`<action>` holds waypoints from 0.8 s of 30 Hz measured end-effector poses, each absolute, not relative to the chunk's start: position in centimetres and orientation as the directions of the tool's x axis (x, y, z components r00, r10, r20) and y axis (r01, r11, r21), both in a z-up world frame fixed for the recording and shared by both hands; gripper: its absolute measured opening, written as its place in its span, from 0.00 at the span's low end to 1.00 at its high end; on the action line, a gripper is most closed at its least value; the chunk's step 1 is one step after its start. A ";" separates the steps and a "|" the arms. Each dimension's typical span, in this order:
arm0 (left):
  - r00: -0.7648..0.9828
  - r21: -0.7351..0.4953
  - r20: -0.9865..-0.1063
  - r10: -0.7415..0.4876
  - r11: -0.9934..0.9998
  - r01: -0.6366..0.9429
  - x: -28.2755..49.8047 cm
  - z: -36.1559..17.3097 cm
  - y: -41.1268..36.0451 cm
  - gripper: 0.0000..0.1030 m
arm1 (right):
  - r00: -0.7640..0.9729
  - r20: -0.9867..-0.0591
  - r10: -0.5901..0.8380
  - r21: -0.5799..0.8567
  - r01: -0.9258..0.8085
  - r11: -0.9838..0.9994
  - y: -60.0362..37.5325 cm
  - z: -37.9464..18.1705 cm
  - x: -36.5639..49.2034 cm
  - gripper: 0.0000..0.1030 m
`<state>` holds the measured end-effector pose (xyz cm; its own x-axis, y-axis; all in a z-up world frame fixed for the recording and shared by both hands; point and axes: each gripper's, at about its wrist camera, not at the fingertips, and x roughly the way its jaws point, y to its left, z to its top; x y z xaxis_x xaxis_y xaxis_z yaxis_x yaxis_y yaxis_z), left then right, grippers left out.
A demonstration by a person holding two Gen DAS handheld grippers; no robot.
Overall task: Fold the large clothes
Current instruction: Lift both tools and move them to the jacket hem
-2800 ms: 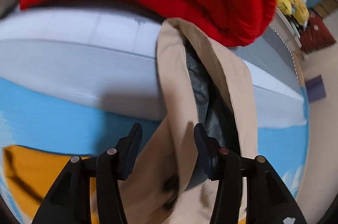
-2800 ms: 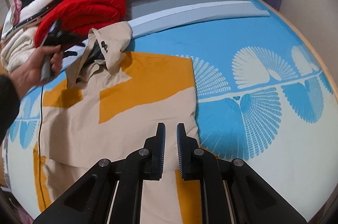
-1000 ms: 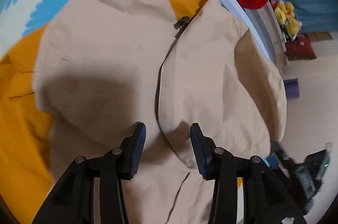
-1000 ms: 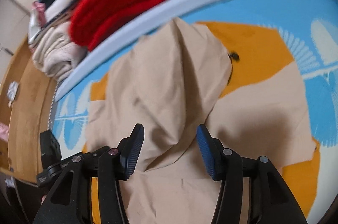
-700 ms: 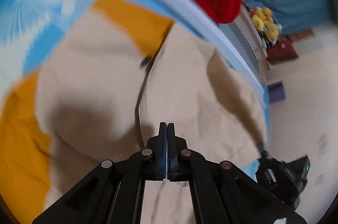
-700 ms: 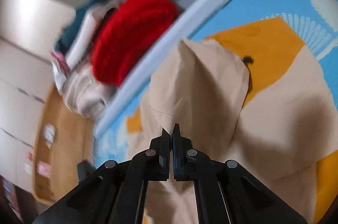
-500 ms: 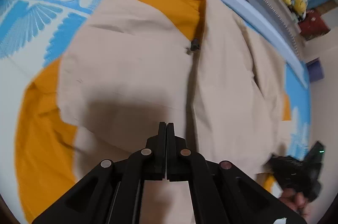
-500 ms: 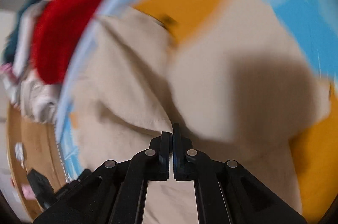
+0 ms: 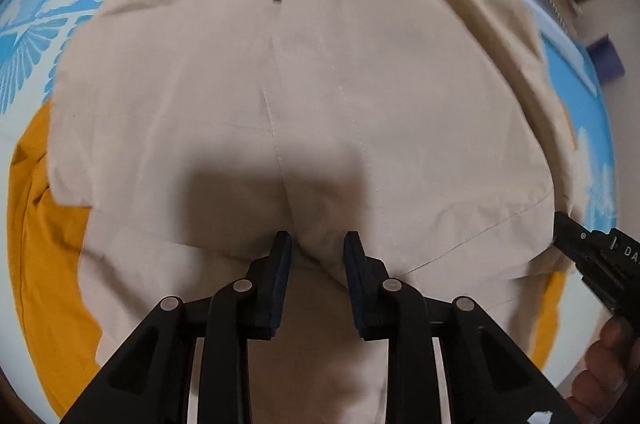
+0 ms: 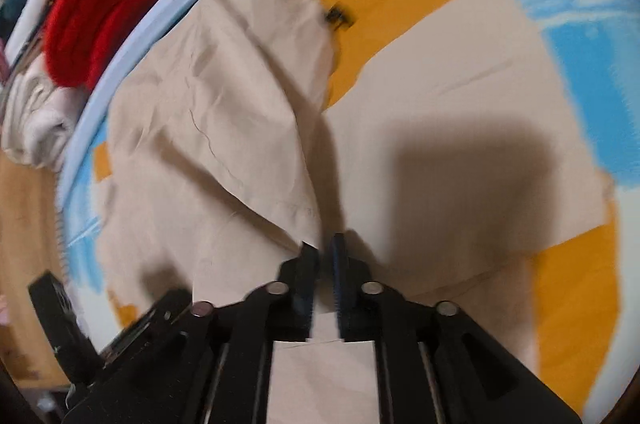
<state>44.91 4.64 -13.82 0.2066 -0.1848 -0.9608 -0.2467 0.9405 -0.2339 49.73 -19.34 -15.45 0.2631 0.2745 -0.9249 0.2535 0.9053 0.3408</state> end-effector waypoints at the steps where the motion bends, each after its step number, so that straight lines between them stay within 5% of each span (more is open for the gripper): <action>1: 0.238 -0.240 -0.954 -0.185 0.943 -0.232 45.0 -12.6 4.4 0.22 | 0.297 -0.920 0.257 0.336 0.258 0.906 -19.5 -14.5 49.7 0.20; 8: 0.326 -0.312 -0.907 -0.269 0.946 -0.088 45.3 -10.9 1.4 0.29 | 0.487 -0.813 0.319 0.450 0.179 0.875 -20.0 -11.2 50.2 0.26; 11: 0.164 -0.228 -0.965 -0.205 0.965 -0.134 45.3 -15.4 1.8 0.27 | 0.388 -0.859 0.335 0.448 0.252 0.858 -20.2 -14.4 50.7 0.26; 16: 0.218 -0.247 -0.952 -0.217 0.961 -0.126 45.9 -12.5 2.0 0.29 | 0.294 -0.927 0.235 0.341 0.393 0.854 -23.0 -16.8 49.4 0.26; 21: 0.282 -0.230 -0.944 -0.171 0.954 -0.194 46.9 -11.8 4.0 0.29 | 0.534 -0.811 0.238 0.381 0.174 0.908 -19.9 -10.7 49.2 0.26; 24: 0.178 -0.221 -0.968 -0.177 0.937 -0.270 47.3 -14.9 5.1 0.29 | 0.457 -0.819 0.347 0.419 0.062 0.906 -17.1 -12.4 49.6 0.29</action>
